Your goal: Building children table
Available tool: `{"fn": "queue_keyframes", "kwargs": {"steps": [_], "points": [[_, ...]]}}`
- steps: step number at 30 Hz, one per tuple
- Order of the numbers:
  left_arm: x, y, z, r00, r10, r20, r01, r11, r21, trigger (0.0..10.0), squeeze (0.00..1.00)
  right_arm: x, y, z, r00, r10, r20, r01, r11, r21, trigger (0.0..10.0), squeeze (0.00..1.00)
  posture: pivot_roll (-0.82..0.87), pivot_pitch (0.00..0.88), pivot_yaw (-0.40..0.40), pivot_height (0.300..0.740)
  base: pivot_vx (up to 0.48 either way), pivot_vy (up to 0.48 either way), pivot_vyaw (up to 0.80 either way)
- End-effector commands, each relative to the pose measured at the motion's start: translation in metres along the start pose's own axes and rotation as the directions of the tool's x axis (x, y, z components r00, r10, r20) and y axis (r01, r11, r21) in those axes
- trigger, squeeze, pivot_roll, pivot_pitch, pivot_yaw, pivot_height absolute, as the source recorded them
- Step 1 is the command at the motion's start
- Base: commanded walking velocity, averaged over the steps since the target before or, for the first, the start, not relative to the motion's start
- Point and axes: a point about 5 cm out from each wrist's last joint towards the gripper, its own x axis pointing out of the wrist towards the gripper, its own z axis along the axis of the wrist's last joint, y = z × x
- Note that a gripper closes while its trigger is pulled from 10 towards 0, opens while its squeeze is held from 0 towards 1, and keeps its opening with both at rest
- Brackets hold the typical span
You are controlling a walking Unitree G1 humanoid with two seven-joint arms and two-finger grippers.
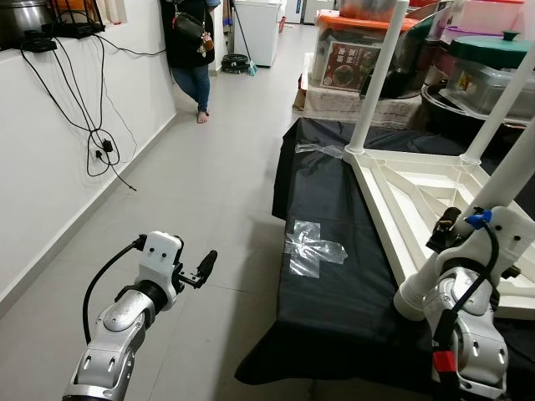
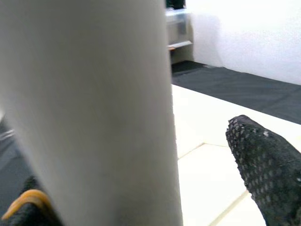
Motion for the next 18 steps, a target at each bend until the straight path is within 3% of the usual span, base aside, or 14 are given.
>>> {"fn": "queue_keyframes", "kwargs": {"steps": [1, 4, 6, 7, 9, 12, 18], "points": [[0.000, -0.002, -0.005, 1.000, -0.013, -0.020, 0.013, 1.000, 0.007, 10.0, 0.00, 0.001, -0.002, 0.008, 1.000, 0.014, 0.027, -0.015, 1.000, 0.014, 10.0, 1.00, 0.02, 0.000, -0.054, 0.740, 0.000, 0.000, 0.00], [0.000, -0.002, -0.006, 1.000, -0.016, -0.023, 0.017, 1.000, 0.008, 10.0, 0.00, 0.004, 0.000, 0.013, 0.993, 0.112, 0.032, -0.113, 0.994, 0.007, 10.0, 1.00, 0.01, 0.000, -0.050, 0.740, 0.000, 0.000, 0.00], [0.000, -0.002, -0.006, 1.000, -0.016, -0.023, 0.017, 1.000, 0.008, 10.0, 0.00, 0.004, 0.000, 0.013, 0.993, 0.112, 0.032, -0.113, 0.994, 0.007, 10.0, 1.00, 0.01, 0.000, -0.050, 0.740, 0.000, 0.000, 0.00], [0.000, -0.002, -0.006, 1.000, -0.019, -0.025, 0.019, 1.000, 0.008, 10.0, 0.00, 0.007, 0.000, 0.015, 0.984, 0.173, 0.033, -0.173, 0.985, -0.006, 10.0, 1.00, 0.01, 0.000, -0.050, 0.740, 0.000, 0.000, 0.00], [0.000, -0.002, -0.006, 1.000, -0.019, -0.025, 0.019, 1.000, 0.008, 10.0, 0.00, 0.007, 0.000, 0.015, 0.984, 0.173, 0.033, -0.173, 0.985, -0.006, 10.0, 1.00, 0.01, 0.000, -0.050, 0.740, 0.000, 0.000, 0.00], [0.001, -0.003, -0.006, 0.999, -0.025, -0.025, 0.026, 1.000, 0.009, 10.0, 0.00, 0.023, -0.007, 0.023, 0.957, 0.289, 0.027, -0.286, 0.955, -0.072, 10.0, 1.00, 0.01, 0.000, -0.049, 0.740, 0.000, 0.000, 0.00], [0.002, -0.004, -0.007, 0.999, -0.031, -0.027, 0.031, 0.999, 0.013, 10.0, 0.00, 0.040, -0.016, 0.030, 0.945, 0.325, 0.026, -0.321, 0.941, -0.104, 10.0, 1.00, 0.01, 0.000, -0.052, 0.740, 0.000, 0.000, 0.00]]}}
